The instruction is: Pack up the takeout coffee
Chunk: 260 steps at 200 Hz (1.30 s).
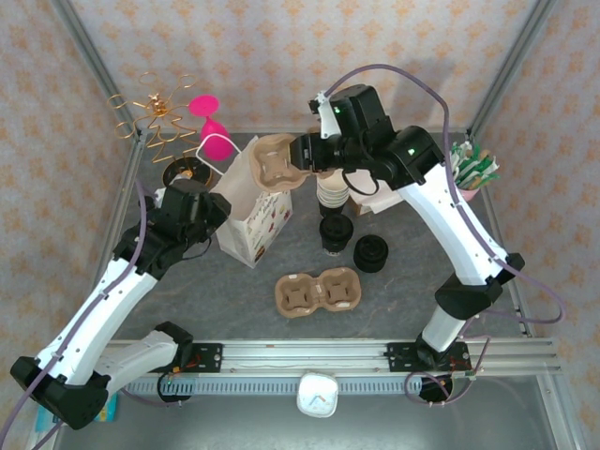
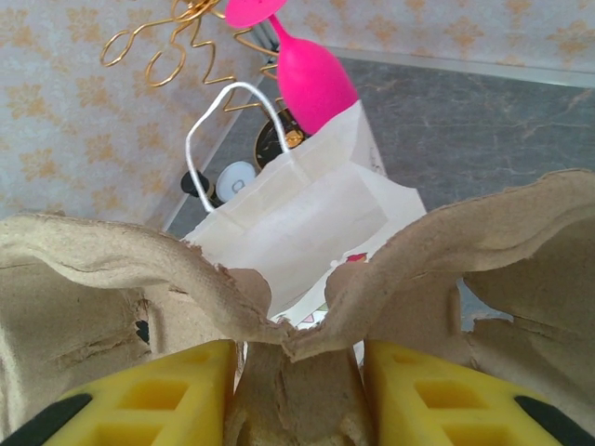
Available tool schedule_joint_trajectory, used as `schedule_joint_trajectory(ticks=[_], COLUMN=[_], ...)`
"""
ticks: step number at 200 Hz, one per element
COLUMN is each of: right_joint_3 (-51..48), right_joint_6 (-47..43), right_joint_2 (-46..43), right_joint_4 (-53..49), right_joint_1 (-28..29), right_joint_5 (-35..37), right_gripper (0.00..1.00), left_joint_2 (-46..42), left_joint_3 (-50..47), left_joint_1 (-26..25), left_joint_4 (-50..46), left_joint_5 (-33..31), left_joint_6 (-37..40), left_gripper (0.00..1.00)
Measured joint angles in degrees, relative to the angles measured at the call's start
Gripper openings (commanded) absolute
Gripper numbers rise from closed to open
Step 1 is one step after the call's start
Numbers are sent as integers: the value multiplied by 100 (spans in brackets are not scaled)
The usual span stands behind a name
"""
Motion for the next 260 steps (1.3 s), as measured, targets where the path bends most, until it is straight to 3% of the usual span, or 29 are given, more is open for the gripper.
schedule_joint_trajectory(ticks=[82, 185, 260], right_joint_3=[127, 260, -647], right_joint_6=[13, 332, 662], right_joint_2=[155, 299, 363], right_joint_4=[61, 345, 664], right_joint_1=[199, 614, 879], right_joint_5=[-179, -546, -732], right_gripper=[39, 38, 37], left_joint_2=[94, 31, -79], left_joint_3=[321, 852, 791], left_joint_1=[33, 35, 35], left_joint_4=[-516, -1327, -1298], left_joint_5=[74, 282, 304], left_joint_6=[688, 914, 872], left_gripper=[0, 0, 0])
